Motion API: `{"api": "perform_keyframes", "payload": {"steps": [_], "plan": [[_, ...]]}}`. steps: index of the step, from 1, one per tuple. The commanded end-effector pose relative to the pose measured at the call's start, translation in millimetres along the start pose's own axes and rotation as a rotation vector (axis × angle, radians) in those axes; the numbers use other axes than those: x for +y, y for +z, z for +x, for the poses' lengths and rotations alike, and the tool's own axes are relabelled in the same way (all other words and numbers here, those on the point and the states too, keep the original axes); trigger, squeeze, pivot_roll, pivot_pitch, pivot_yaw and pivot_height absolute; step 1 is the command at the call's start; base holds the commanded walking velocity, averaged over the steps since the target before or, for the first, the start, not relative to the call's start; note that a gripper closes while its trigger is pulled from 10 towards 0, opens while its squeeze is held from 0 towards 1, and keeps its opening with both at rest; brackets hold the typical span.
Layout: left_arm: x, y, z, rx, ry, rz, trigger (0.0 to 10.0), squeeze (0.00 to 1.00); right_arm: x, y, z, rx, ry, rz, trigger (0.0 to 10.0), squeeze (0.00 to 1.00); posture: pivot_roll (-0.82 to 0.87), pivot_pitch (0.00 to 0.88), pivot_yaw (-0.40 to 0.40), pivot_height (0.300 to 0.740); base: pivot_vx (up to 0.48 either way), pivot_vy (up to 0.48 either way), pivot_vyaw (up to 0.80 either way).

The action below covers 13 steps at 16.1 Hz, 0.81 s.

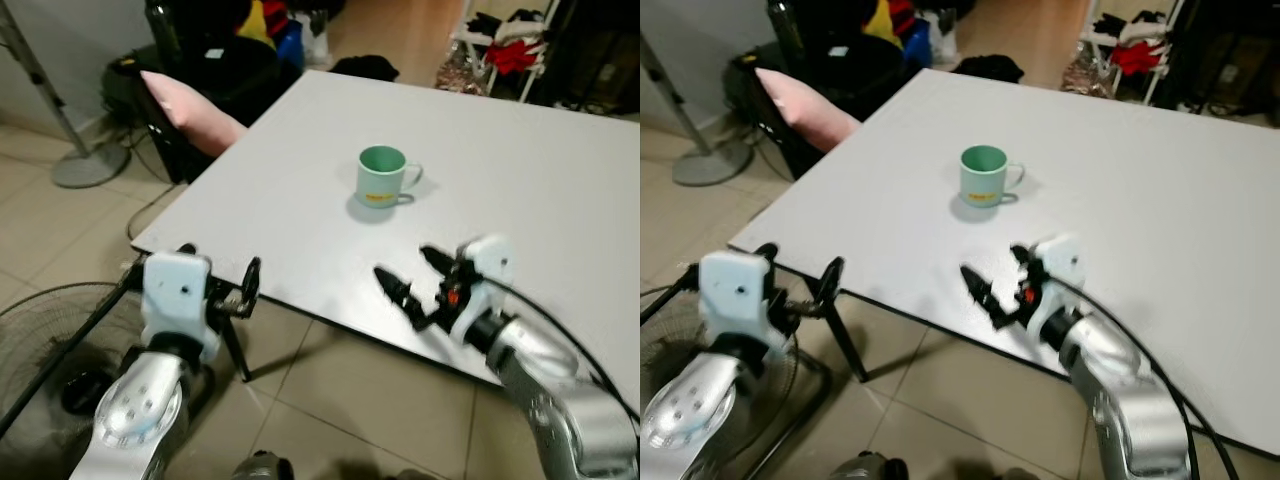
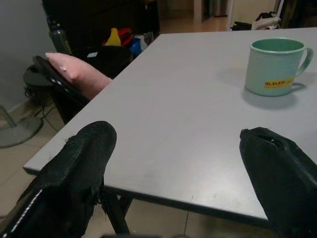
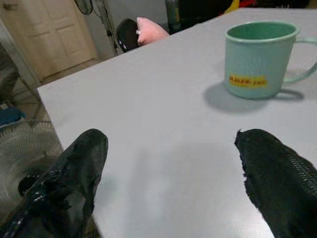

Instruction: Setting the table

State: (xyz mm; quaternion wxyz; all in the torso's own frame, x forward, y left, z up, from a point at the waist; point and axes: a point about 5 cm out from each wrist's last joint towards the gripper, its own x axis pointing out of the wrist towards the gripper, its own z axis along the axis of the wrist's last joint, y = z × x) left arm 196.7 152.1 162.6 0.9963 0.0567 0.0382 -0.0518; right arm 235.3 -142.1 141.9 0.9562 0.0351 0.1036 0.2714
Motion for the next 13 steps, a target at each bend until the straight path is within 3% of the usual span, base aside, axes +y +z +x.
{"api": "perform_keyframes", "payload": {"steps": [1,6,8,10,13], "plan": [[2.0,2.9,-3.0,-0.011,0.022,0.013,10.0,1.0,3.4,2.8,-1.3,-0.008,0.0,0.005,10.0,1.0,-0.01,0.061,0.05,0.74,0.0,0.0,0.0],[-0.4,3.5,-11.2,-0.004,0.016,0.033,10.0,1.0,10.3,-9.1,-9.5,0.031,-0.02,0.018,10.0,1.0,0.0,0.076,0.05,0.74,0.0,-0.451,0.0],[0.4,3.4,-13.8,-0.002,0.03,0.028,10.0,1.0,9.4,-8.1,-11.1,0.042,0.004,0.0,10.0,1.0,0.0,0.079,0.044,0.74,0.0,-0.48,0.67],[0.0,2.2,-16.3,-0.001,0.043,0.002,10.0,1.0,9.2,-10.6,-12.0,0.055,0.015,-0.015,10.0,1.0,0.01,0.079,0.037,0.74,0.0,0.0,0.8],[0.9,1.0,-16.5,0.01,0.039,0.05,10.0,0.96,10.8,-9.5,-11.4,0.053,0.033,-0.016,10.0,1.0,0.01,0.075,0.033,0.74,0.0,0.0,0.8]]}}
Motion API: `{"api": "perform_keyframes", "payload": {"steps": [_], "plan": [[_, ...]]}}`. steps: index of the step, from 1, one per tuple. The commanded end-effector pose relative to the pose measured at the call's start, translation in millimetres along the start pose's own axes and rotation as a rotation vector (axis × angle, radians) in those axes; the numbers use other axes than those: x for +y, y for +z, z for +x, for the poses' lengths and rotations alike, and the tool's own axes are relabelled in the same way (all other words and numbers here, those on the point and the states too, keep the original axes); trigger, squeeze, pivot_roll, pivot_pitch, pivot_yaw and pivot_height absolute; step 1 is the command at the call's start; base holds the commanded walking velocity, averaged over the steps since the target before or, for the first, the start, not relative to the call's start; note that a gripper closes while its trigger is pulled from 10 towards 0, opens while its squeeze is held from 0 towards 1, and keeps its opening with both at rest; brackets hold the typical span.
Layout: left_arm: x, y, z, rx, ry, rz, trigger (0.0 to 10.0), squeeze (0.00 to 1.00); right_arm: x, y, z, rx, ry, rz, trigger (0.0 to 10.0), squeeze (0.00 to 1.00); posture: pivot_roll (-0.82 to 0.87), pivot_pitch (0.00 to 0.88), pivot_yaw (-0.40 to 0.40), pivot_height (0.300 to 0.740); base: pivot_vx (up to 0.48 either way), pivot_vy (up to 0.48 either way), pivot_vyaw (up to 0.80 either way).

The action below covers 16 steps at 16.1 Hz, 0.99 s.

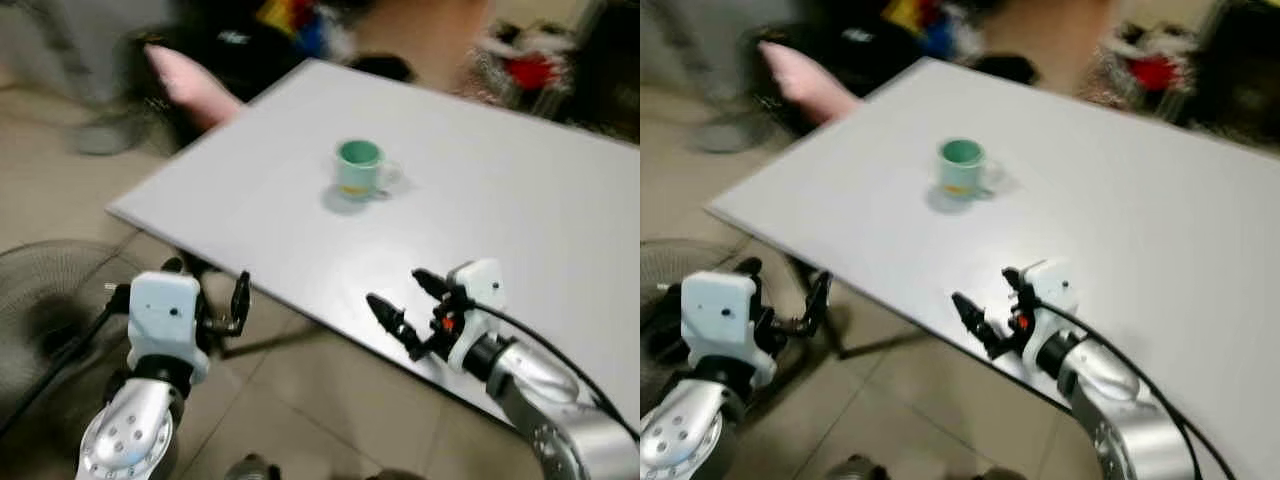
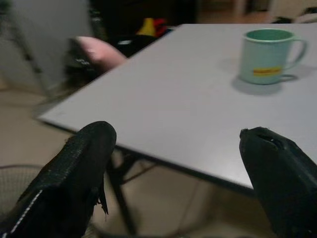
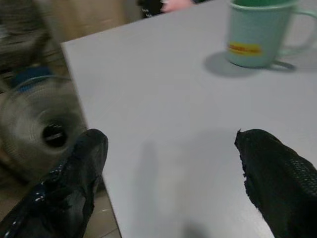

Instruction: Setting the table

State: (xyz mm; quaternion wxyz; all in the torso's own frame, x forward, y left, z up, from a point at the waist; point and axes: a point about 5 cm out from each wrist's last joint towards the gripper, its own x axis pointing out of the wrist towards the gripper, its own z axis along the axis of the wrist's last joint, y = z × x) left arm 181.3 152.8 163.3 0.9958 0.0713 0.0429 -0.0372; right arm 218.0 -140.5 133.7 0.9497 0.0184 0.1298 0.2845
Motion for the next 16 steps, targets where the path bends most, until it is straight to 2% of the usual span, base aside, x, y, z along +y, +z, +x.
{"api": "perform_keyframes", "payload": {"steps": [1,3,6,9,13,16], "plan": [[2.5,1.5,-0.8,-0.003,0.007,0.036,10.0,0.96,1.8,2.6,1.0,-0.011,0.014,0.005,10.0,1.0,0.01,0.072,0.034,0.74,0.0,0.0,0.8],[3.7,1.2,0.1,0.004,-0.006,0.056,10.0,0.91,2.1,1.4,1.4,-0.01,0.017,0.007,10.0,1.0,0.02,0.067,0.034,0.74,0.0,0.0,0.8],[6.9,1.9,2.3,-0.009,0.002,0.073,10.0,0.75,1.5,-0.5,0.0,-0.037,-0.02,0.021,10.0,1.0,0.01,0.057,0.045,0.74,0.0,0.0,0.8],[2.5,3.7,3.1,-0.02,-0.021,0.049,10.0,0.54,1.3,-0.8,-2.2,-0.053,-0.015,0.043,10.0,1.0,0.01,0.05,0.053,0.74,0.0,0.0,0.8],[1.7,2.6,3.5,-0.015,-0.016,0.061,10.0,0.48,1.5,-1.1,-1.9,-0.055,0.013,0.031,10.0,1.0,0.01,0.042,0.046,0.74,0.0,0.0,0.8],[6.6,1.5,1.2,-0.02,0.042,0.038,10.0,0.46,0.8,-0.3,-0.4,-0.06,0.01,0.031,10.0,1.0,0.02,0.047,0.039,0.74,0.0,0.0,0.8]]}}
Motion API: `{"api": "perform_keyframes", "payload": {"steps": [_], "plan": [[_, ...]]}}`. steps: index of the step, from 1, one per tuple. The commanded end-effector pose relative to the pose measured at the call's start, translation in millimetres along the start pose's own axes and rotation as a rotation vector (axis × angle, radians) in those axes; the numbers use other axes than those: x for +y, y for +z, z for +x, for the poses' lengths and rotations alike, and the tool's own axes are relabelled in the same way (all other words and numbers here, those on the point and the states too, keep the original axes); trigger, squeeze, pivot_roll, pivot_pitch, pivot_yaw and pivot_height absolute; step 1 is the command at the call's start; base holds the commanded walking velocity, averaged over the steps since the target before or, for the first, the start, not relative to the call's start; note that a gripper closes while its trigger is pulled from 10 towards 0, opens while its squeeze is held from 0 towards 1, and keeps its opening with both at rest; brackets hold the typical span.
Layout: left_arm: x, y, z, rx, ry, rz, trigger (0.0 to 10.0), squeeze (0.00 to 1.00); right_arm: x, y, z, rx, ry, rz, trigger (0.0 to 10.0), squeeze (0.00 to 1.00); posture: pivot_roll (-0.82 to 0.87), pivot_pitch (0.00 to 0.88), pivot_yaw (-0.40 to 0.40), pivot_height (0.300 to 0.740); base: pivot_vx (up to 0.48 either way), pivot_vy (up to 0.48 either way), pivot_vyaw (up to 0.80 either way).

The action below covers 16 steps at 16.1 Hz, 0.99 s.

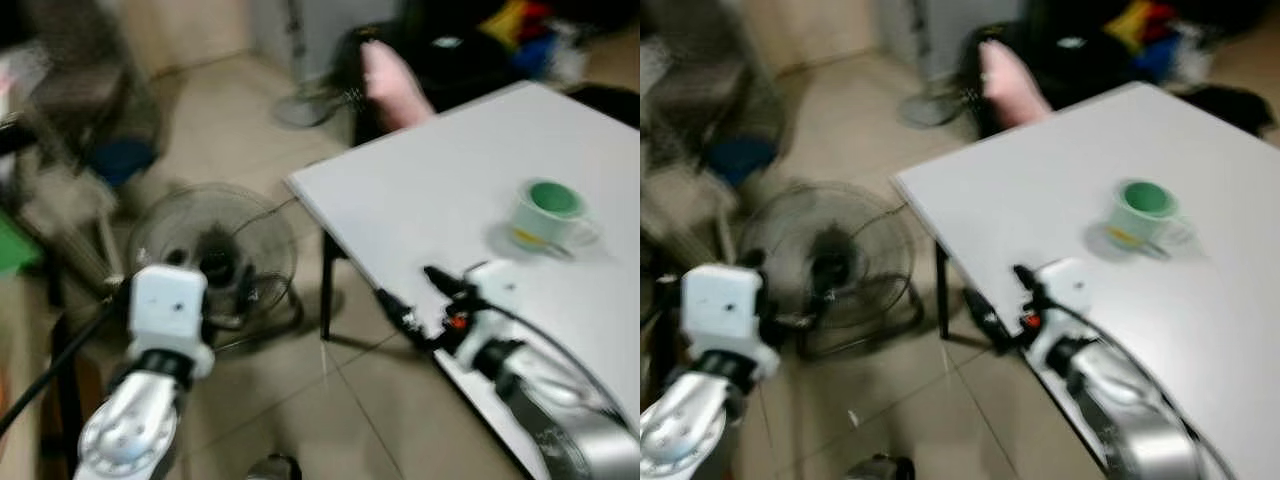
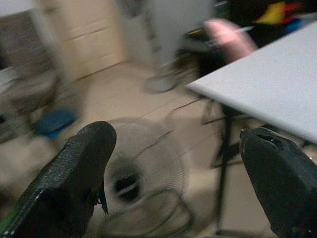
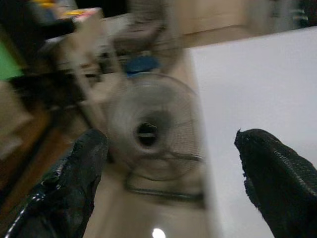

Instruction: Setting the table

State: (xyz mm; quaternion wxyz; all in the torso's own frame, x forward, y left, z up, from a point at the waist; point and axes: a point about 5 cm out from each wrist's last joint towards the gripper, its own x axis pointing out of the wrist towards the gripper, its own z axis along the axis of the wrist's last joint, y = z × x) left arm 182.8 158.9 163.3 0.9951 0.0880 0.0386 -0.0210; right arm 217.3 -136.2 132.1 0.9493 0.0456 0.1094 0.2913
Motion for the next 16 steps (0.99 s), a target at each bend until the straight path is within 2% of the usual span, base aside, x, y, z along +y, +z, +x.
{"api": "perform_keyframes", "payload": {"steps": [1,3,4,5,6,7,9,14,16], "plan": [[0.9,1.9,-0.6,-0.016,0.016,0.002,10.0,0.46,-3.5,1.5,-2.5,-0.007,-0.014,-0.008,10.0,1.0,0.02,0.049,0.037,0.74,0.0,0.0,0.8],[2.2,0.5,-1.9,-0.01,0.029,0.0,10.0,0.45,-4.8,0.1,-2.9,-0.016,-0.046,-0.005,10.0,1.0,0.02,0.055,0.036,0.74,0.0,0.0,0.8],[2.3,0.3,-1.6,-0.011,0.03,0.006,10.0,0.35,-5.6,-0.4,-3.2,-0.02,-0.062,-0.004,10.0,1.0,0.02,0.056,0.037,0.74,0.0,0.0,0.8],[3.1,0.3,-0.7,-0.016,0.035,0.025,10.0,0.29,-7.3,-1.1,-3.4,-0.026,-0.089,0.001,10.0,1.0,0.02,0.056,0.039,0.74,0.0,0.0,0.8],[4.4,0.3,0.3,-0.025,0.033,0.05,10.0,0.06,-10.1,-1.4,-3.5,-0.034,-0.122,0.007,10.0,1.0,0.02,0.059,0.042,0.74,0.0,0.0,0.8],[5.3,0.6,0.7,-0.03,0.028,0.053,10.0,0.0,-12.7,-1.0,-4.0,-0.044,-0.152,0.007,10.0,1.0,0.02,0.061,0.05,0.74,0.0,0.0,0.8],[5.2,1.9,0.8,-0.036,0.012,0.036,10.0,0.0,-16.3,-1.3,-7.2,-0.058,-0.189,0.029,10.0,1.0,0.01,0.065,0.056,0.74,0.0,0.0,0.8],[-1.8,1.3,-0.2,-0.042,-0.017,0.023,10.0,0.0,-17.5,-0.3,-7.4,-0.067,-0.18,0.043,10.0,1.0,0.01,0.069,0.049,0.74,0.0,0.367,0.8],[-0.5,2.8,-0.8,-0.046,-0.012,0.027,10.0,0.0,-18.8,1.4,-5.8,-0.082,-0.192,0.073,10.0,1.0,0.02,0.07,0.042,0.74,0.0,0.428,0.0]]}}
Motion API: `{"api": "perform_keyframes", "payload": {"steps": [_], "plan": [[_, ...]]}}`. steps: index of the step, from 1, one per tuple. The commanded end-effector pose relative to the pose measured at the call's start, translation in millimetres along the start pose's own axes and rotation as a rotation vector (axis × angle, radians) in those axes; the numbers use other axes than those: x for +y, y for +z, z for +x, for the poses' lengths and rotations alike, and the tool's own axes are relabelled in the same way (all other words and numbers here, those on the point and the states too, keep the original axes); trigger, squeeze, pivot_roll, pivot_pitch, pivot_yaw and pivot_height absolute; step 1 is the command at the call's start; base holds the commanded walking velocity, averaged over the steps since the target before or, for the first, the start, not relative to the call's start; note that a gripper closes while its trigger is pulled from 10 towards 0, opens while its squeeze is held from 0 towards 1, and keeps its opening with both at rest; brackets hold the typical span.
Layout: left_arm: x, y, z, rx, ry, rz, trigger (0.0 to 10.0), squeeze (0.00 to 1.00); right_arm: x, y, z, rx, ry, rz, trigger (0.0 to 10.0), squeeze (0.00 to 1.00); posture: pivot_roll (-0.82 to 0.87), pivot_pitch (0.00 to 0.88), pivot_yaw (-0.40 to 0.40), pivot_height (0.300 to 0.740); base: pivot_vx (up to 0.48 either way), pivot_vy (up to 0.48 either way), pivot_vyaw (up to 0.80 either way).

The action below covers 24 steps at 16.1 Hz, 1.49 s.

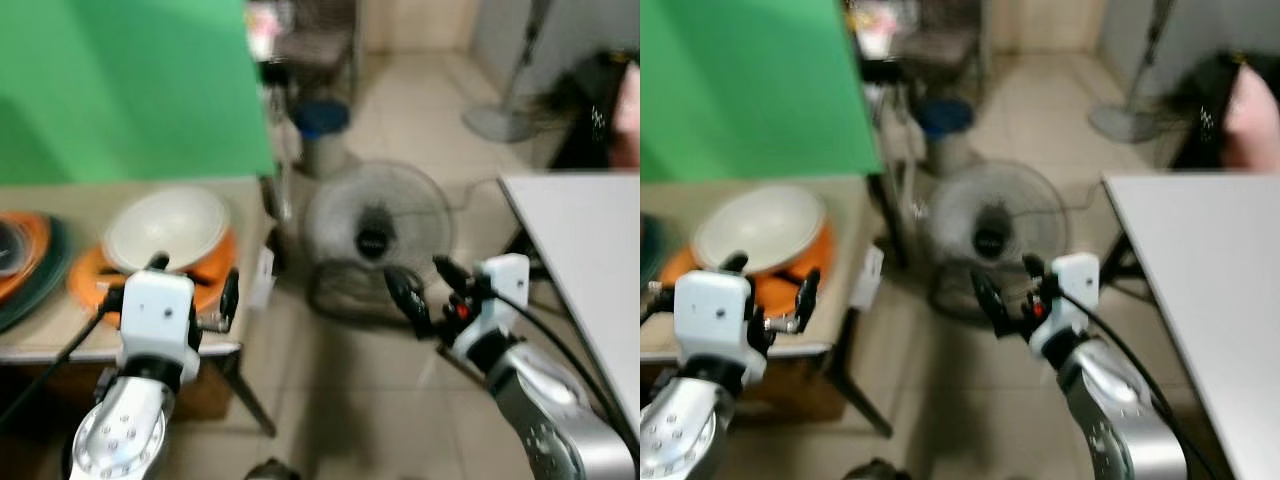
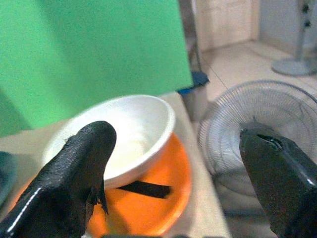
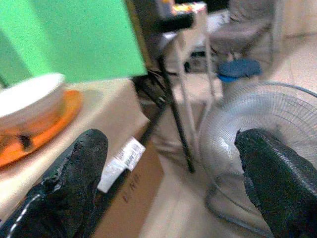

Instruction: Setting the table

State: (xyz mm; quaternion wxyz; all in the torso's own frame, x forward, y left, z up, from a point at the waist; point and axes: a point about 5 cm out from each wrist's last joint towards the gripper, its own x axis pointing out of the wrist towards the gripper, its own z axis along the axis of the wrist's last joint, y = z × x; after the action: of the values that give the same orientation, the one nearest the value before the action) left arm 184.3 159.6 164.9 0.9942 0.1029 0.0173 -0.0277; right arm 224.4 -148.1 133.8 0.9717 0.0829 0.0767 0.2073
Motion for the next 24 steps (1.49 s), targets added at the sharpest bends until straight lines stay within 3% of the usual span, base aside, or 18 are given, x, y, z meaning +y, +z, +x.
{"api": "perform_keyframes", "payload": {"steps": [1,8,11,15,17,18,19,24], "plan": [[-0.8,1.7,-2.4,-0.005,-0.001,-0.003,10.0,0.0,-6.0,-1.1,-3.5,0.013,-0.031,0.003,10.0,1.0,0.02,0.07,0.041,0.74,0.0,0.424,0.0],[5.5,7.4,1.9,-0.026,-0.016,0.05,10.0,0.0,-5.5,4.5,2.6,0.006,-0.062,0.024,10.0,1.0,0.02,0.073,0.043,0.74,0.0,0.426,0.0],[8.5,8.6,7.6,-0.027,-0.006,0.036,10.0,0.0,-6.0,6.2,4.6,0.002,-0.076,0.039,10.0,1.0,0.02,0.072,0.046,0.74,0.0,0.439,-0.8],[12.1,13.8,16.0,-0.042,0.025,0.033,10.0,0.0,-7.0,12.7,5.7,-0.019,-0.092,0.033,10.0,1.0,0.01,0.074,0.042,0.74,0.0,-0.337,-0.4],[10.4,12.9,14.3,-0.038,0.041,-0.016,10.0,0.0,-6.0,16.1,7.1,-0.023,-0.081,0.029,10.0,1.0,0.01,0.075,0.034,0.74,0.0,0.0,0.0],[10.3,12.1,13.2,-0.028,0.051,-0.02,10.0,0.0,-4.7,17.6,8.4,-0.019,-0.07,0.027,10.0,0.69,0.01,0.074,0.029,0.74,0.0,0.0,0.0],[10.1,12.3,12.3,-0.028,0.052,-0.018,10.0,0.0,-2.7,18.7,10.1,-0.011,-0.053,0.026,10.0,0.0,0.01,0.073,0.026,0.74,0.0,0.0,0.0],[9.9,15.8,13.7,-0.039,0.025,-0.03,10.0,0.0,5.8,25.9,23.8,-0.009,0.011,0.013,10.0,0.0,0.03,0.064,0.012,0.74,0.0,0.0,0.0]]}}
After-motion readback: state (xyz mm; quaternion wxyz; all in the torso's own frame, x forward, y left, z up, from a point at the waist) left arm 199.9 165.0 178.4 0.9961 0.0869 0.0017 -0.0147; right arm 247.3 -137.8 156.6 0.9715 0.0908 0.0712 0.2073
